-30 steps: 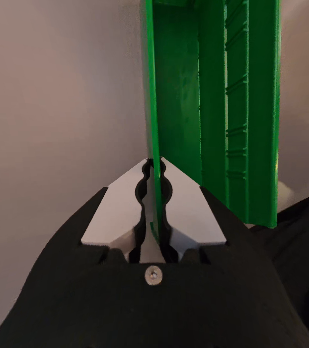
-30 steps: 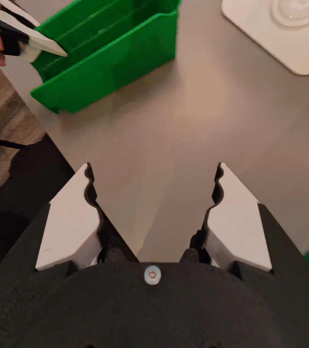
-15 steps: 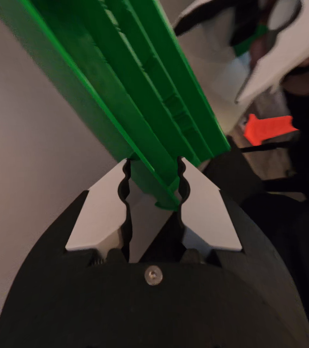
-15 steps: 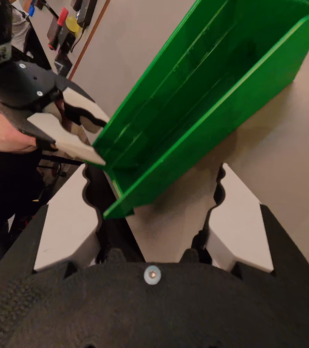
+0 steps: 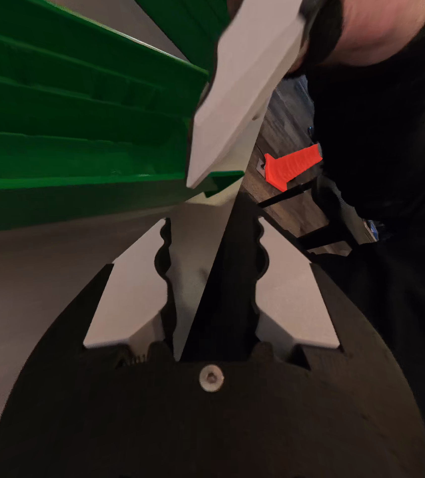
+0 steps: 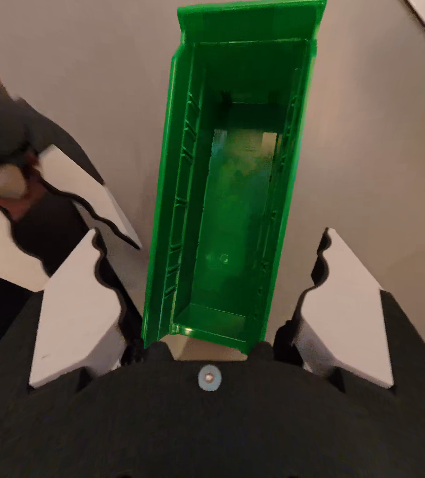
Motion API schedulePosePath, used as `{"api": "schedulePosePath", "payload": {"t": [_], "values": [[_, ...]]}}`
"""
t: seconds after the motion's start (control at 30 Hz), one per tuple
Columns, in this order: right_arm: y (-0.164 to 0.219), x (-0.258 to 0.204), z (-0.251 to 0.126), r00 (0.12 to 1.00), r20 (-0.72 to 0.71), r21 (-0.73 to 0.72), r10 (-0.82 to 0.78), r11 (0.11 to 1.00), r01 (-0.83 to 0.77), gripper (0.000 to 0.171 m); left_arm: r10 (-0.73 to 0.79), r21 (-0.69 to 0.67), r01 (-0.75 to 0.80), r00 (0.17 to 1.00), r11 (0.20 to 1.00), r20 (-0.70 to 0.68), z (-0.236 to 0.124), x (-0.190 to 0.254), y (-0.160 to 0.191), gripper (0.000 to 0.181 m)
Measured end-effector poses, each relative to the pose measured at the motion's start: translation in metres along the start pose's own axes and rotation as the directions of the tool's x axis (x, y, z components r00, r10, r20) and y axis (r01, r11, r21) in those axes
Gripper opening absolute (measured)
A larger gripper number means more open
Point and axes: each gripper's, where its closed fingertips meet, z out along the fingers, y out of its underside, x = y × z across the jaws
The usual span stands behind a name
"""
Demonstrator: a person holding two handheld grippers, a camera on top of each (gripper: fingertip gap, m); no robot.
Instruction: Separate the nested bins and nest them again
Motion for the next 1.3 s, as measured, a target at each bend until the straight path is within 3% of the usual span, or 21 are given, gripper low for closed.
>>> {"api": "schedulePosePath", "payload": {"t": [0.13, 0.33, 0.4, 0.57, 0.77, 0.83, 0.97, 1.07, 1.2, 1.3], "values": [[-0.007, -0.009, 0.023, 0.993, -0.083, -0.105, -0.087, 0.991, 0.079, 0.156, -0.028, 0.065, 0.019, 0.99, 0.998, 0.136, -0.053, -0.036, 0.002, 0.059], [0.005, 0.007, 0.051, 0.966, -0.22, -0.3, -0.138, 0.952, 0.067, 0.155, -0.154, 0.289, 0.116, 0.982, 0.95, 0.113, -0.103, -0.069, -0.009, 0.049], [0.01, 0.016, 0.052, 0.955, -0.26, -0.337, -0.141, 0.94, 0.047, 0.146, -0.156, 0.315, 0.102, 0.976, 0.944, 0.151, -0.11, -0.078, -0.011, 0.049], [0.013, 0.019, 0.059, 0.963, -0.247, -0.34, -0.103, 0.94, 0.013, 0.152, -0.147, 0.338, 0.082, 0.974, 0.938, 0.171, -0.111, -0.082, -0.015, 0.053], [0.01, 0.022, 0.055, 0.958, -0.241, -0.349, -0.154, 0.935, 0.062, 0.128, -0.15, 0.322, 0.087, 0.973, 0.943, 0.174, -0.107, -0.085, -0.011, 0.053], [0.012, 0.021, 0.054, 0.958, -0.221, -0.364, -0.181, 0.927, 0.09, 0.128, -0.153, 0.33, 0.088, 0.972, 0.94, 0.178, -0.109, -0.086, -0.012, 0.053], [0.018, 0.019, 0.055, 0.96, -0.185, -0.369, -0.209, 0.92, 0.129, 0.151, -0.156, 0.335, 0.09, 0.972, 0.938, 0.175, -0.109, -0.086, -0.012, 0.053], [0.02, 0.02, 0.056, 0.965, -0.175, -0.351, -0.195, 0.928, 0.124, 0.156, -0.156, 0.329, 0.092, 0.973, 0.94, 0.173, -0.107, -0.086, -0.012, 0.053], [0.023, 0.02, 0.056, 0.974, -0.162, -0.341, -0.161, 0.935, 0.098, 0.155, -0.154, 0.322, 0.093, 0.973, 0.942, 0.17, -0.105, -0.086, -0.01, 0.053], [0.023, 0.019, 0.054, 0.973, -0.156, -0.348, -0.168, 0.932, 0.104, 0.142, -0.156, 0.32, 0.096, 0.974, 0.943, 0.167, -0.105, -0.087, -0.01, 0.053]]}}
